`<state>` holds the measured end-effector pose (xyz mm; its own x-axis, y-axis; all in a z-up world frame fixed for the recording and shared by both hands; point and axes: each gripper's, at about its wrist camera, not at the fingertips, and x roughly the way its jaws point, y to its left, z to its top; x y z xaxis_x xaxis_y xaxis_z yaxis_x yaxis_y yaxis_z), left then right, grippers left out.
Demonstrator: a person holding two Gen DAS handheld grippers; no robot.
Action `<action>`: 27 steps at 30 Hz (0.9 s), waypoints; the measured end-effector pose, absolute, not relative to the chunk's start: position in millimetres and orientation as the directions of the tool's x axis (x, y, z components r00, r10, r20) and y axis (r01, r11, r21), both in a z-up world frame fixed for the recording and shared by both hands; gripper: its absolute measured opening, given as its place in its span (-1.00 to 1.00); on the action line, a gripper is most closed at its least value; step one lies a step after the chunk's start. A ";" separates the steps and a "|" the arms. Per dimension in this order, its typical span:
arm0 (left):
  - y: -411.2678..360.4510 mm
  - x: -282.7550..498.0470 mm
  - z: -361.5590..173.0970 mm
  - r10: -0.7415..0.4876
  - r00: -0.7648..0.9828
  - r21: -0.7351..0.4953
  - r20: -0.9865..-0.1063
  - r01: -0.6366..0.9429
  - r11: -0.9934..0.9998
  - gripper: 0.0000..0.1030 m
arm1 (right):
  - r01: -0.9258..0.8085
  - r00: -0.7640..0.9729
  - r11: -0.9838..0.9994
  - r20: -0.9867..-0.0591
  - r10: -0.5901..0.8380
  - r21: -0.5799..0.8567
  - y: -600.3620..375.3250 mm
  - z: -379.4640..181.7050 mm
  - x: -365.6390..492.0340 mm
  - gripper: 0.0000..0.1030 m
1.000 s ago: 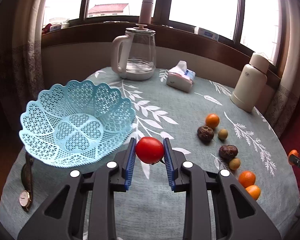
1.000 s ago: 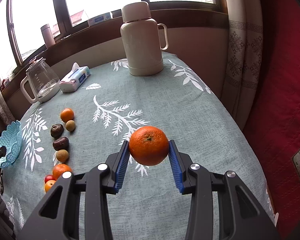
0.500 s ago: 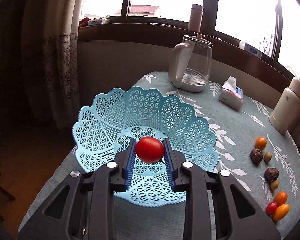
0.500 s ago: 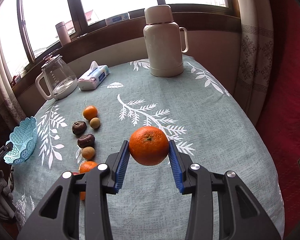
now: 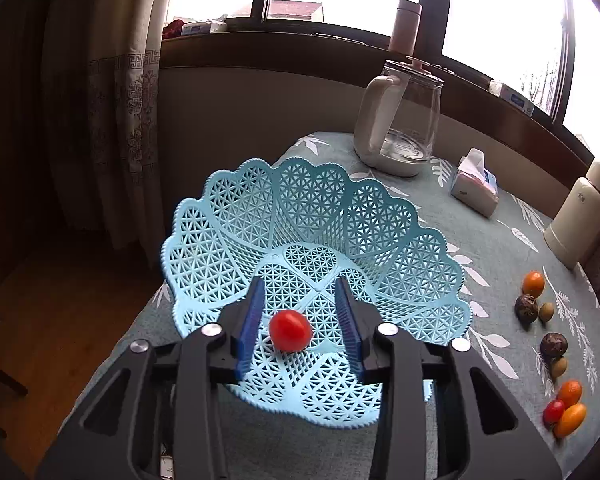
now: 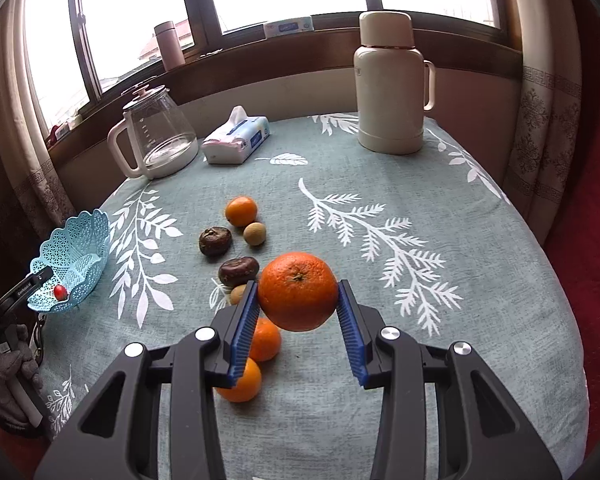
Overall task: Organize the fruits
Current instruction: 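Lower the tangerine into the blue basket and open the right tool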
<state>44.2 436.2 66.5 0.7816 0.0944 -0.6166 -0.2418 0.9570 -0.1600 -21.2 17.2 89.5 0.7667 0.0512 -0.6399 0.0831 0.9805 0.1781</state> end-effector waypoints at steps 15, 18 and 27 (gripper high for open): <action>462.6 21.3 104.8 0.164 0.833 -0.154 -0.528 -0.284 0.947 0.68 | -0.178 0.751 0.967 -0.610 0.254 0.184 140.3 112.1 18.5 -0.23; 469.1 16.5 112.5 0.169 0.842 -0.165 -0.512 -0.289 0.943 0.70 | -0.237 0.741 0.953 -0.600 0.302 0.187 173.3 117.9 30.0 -0.22; 487.2 1.8 130.1 0.182 0.863 -0.193 -0.471 -0.303 0.933 0.72 | -0.341 0.682 0.920 -0.622 0.384 0.194 263.1 115.4 75.0 -0.22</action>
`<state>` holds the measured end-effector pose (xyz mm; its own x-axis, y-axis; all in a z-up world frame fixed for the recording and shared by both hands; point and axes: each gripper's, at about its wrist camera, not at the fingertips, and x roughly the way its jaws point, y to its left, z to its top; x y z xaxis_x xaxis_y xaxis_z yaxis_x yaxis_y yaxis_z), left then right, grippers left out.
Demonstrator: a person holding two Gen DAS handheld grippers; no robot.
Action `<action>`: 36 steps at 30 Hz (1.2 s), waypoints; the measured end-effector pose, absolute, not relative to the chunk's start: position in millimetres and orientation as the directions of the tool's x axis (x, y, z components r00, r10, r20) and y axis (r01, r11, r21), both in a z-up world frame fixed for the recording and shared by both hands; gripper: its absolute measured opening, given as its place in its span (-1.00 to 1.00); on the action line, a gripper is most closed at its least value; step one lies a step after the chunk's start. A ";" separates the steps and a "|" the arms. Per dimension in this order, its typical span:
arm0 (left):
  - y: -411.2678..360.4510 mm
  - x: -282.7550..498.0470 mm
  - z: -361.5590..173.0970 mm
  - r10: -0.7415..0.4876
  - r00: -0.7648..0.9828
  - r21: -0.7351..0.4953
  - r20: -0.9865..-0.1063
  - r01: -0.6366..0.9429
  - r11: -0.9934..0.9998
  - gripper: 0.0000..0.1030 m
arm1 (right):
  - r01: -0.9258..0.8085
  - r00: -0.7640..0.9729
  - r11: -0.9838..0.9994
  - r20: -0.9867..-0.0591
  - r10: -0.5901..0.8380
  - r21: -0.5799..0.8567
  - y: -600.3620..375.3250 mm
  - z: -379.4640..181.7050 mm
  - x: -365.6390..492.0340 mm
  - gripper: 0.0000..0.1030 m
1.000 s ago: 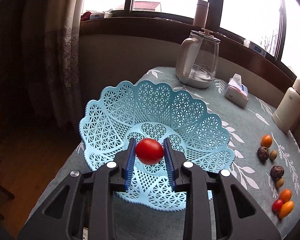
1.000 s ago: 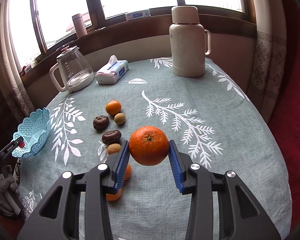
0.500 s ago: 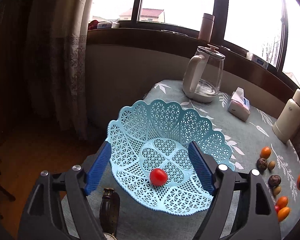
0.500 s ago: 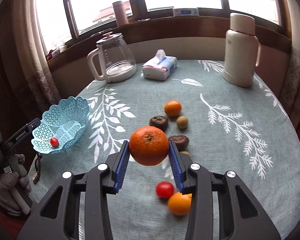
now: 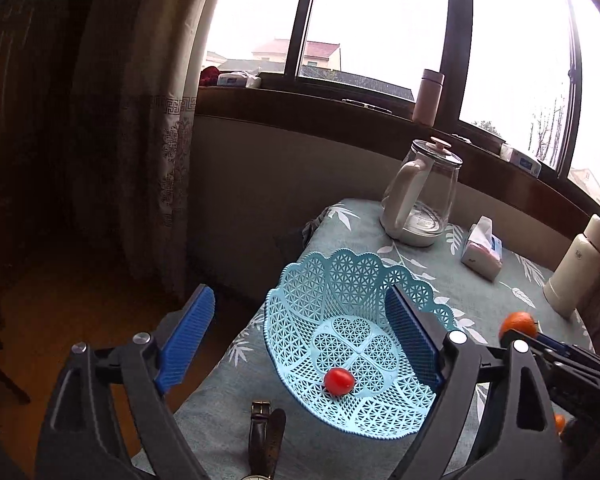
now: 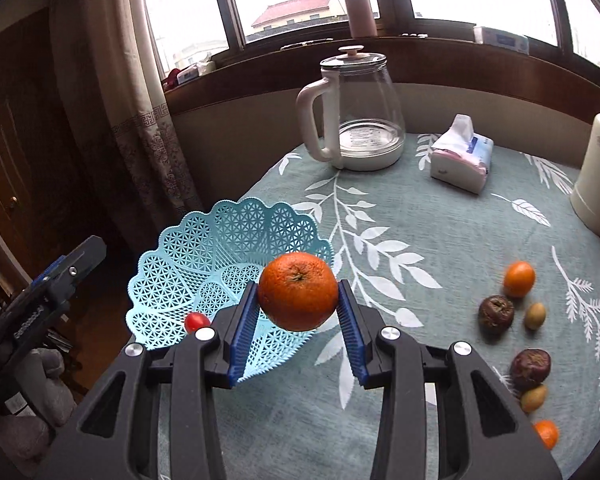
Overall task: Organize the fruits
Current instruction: 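Lower the tangerine into the blue basket and open the right tool, then withdraw both open tools from the basket back toward the fruit row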
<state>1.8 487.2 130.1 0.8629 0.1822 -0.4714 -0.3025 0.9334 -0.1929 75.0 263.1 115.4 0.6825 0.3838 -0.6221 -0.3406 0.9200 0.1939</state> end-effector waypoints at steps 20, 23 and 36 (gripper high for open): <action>491.7 -9.8 143.3 0.162 0.884 -0.242 -0.439 -0.290 0.926 0.84 | -0.279 0.714 0.933 -0.600 0.361 0.229 261.3 121.3 67.7 0.23; 493.4 -13.1 146.3 0.172 0.886 -0.251 -0.432 -0.301 0.920 0.84 | -0.256 0.740 0.936 -0.574 0.351 0.242 245.6 127.1 52.1 0.27; 466.5 -28.3 161.7 0.154 0.914 -0.223 -0.376 -0.251 0.942 0.93 | -0.106 0.828 0.954 -0.506 0.241 0.281 161.3 131.9 -10.7 0.33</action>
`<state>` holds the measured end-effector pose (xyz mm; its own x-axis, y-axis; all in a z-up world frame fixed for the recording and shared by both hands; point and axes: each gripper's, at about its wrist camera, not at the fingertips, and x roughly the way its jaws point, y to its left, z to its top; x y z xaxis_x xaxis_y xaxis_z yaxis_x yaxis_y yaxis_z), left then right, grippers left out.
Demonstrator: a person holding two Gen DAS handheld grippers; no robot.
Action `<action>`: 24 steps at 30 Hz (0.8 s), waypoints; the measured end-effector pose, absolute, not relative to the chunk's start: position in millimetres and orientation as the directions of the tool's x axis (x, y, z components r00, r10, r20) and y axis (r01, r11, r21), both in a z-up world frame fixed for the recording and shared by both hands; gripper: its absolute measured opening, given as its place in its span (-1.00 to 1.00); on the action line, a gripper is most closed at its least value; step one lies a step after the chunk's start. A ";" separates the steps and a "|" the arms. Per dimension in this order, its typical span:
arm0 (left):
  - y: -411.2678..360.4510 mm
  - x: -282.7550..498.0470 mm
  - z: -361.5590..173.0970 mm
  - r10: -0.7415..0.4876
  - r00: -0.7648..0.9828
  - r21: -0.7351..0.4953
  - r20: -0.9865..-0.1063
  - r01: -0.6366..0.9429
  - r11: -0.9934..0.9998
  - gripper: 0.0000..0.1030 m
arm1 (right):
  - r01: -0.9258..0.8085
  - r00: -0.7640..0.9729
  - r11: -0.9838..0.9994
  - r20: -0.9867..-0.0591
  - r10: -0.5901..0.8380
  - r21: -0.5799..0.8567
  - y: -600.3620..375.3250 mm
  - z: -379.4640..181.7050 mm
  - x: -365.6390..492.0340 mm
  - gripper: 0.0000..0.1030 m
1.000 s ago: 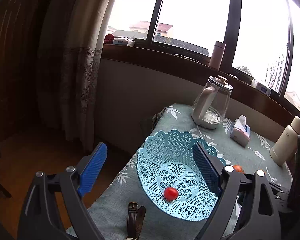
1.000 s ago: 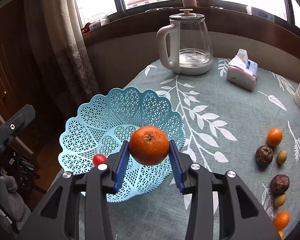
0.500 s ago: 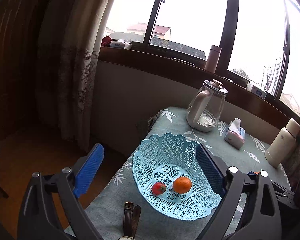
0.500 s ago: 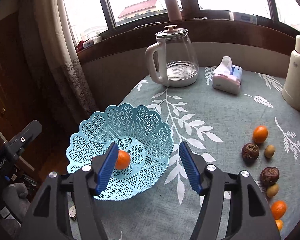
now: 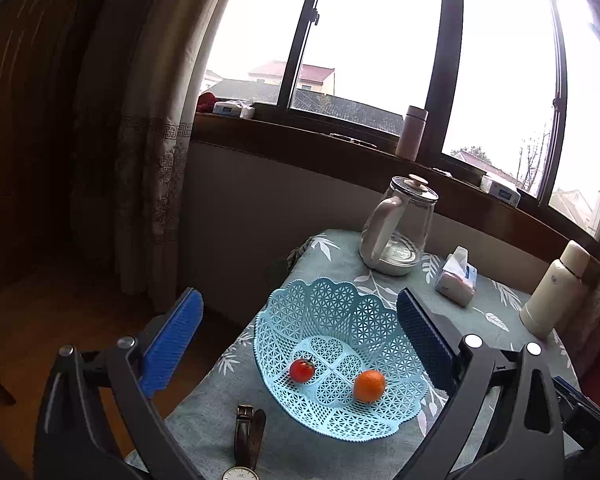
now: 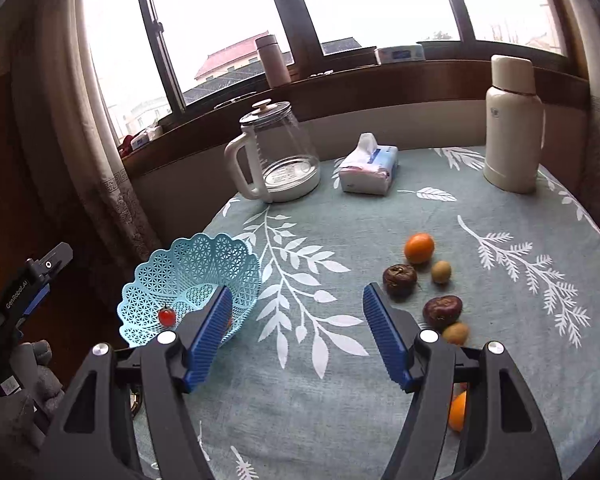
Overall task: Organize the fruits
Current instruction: 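Withdraw both open tools from the basket back toward the fruit row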
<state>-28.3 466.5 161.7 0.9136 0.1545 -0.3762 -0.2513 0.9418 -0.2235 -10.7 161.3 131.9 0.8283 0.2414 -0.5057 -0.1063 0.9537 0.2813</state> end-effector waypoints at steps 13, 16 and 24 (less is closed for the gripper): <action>421.7 -31.8 158.5 0.111 0.929 -0.185 -0.353 -0.185 0.965 0.95 | 0.071 0.869 0.953 -0.488 0.086 0.294 77.6 119.1 -53.3 0.45; 411.7 -34.9 156.9 0.093 0.935 -0.191 -0.341 -0.166 0.967 0.95 | 0.115 0.870 0.951 -0.491 0.043 0.287 59.7 115.6 -62.3 0.46; 387.2 -39.2 152.5 0.059 0.937 -0.173 -0.345 -0.126 0.977 0.95 | 0.231 0.847 0.935 -0.528 -0.057 0.269 10.3 96.2 -85.8 0.46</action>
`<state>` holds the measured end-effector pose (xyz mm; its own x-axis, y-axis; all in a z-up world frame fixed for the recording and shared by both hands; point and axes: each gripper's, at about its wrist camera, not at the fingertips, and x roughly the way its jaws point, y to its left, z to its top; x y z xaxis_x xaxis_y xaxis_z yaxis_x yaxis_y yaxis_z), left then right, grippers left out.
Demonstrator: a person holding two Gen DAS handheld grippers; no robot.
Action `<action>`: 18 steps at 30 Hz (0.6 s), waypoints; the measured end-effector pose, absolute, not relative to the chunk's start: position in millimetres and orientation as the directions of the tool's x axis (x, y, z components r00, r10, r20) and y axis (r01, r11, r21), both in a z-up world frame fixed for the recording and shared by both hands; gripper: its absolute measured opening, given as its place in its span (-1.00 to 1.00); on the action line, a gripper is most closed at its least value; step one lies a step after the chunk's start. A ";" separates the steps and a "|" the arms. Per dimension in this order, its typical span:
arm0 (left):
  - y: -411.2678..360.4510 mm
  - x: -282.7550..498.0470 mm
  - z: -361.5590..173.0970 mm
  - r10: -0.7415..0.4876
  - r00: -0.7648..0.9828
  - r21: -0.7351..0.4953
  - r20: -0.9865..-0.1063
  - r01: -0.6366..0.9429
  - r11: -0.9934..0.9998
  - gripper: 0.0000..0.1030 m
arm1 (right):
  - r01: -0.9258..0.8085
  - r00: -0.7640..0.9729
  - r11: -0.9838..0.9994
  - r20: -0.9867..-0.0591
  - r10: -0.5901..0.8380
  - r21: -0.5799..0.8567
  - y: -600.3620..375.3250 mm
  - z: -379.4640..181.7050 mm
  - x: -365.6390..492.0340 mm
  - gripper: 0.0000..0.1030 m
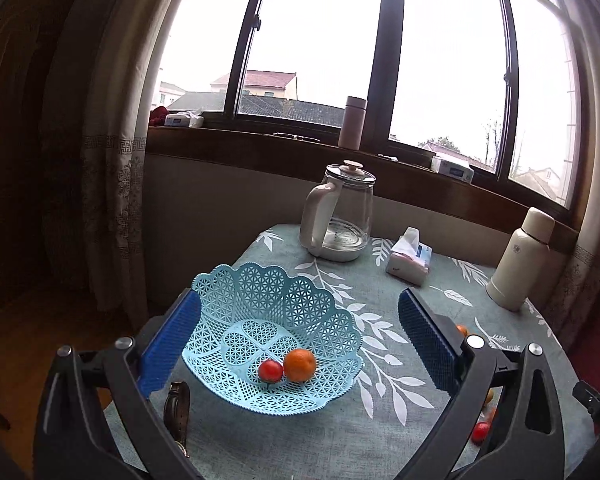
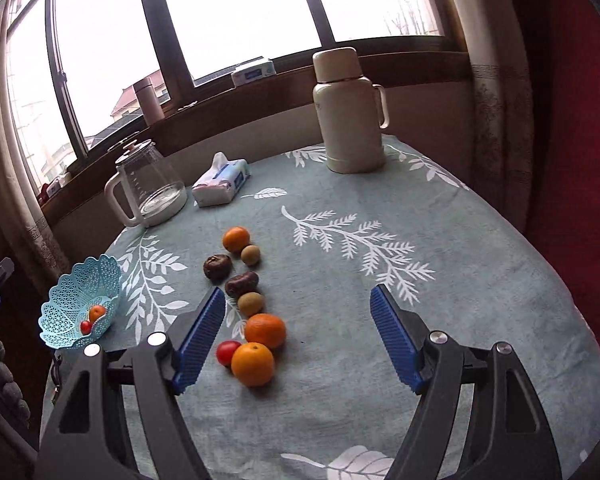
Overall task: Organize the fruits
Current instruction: 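Withdraw both open tools from the basket back toward the fruit row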
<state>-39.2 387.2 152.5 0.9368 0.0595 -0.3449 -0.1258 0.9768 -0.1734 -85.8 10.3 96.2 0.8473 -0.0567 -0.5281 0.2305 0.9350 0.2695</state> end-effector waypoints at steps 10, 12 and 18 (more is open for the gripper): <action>356.3 -35.1 140.6 0.038 0.922 -0.115 -0.385 -0.088 0.989 0.95 | 0.201 0.804 0.932 -0.594 0.017 0.300 7.4 62.8 -84.1 0.45; 352.1 -35.9 139.6 0.036 0.921 -0.106 -0.387 -0.083 0.991 0.95 | 0.175 0.793 0.932 -0.607 0.058 0.317 13.5 57.1 -79.8 0.45; 344.2 -36.1 136.6 0.033 0.917 -0.083 -0.397 -0.072 0.994 0.95 | 0.090 0.747 0.936 -0.645 0.163 0.341 37.8 42.4 -60.4 0.15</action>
<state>-36.1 344.2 136.6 0.9172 0.0328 -0.3972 -0.0715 0.9940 -0.0831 -60.4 37.8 42.4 0.7469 0.1633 -0.6446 0.0897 0.9357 0.3411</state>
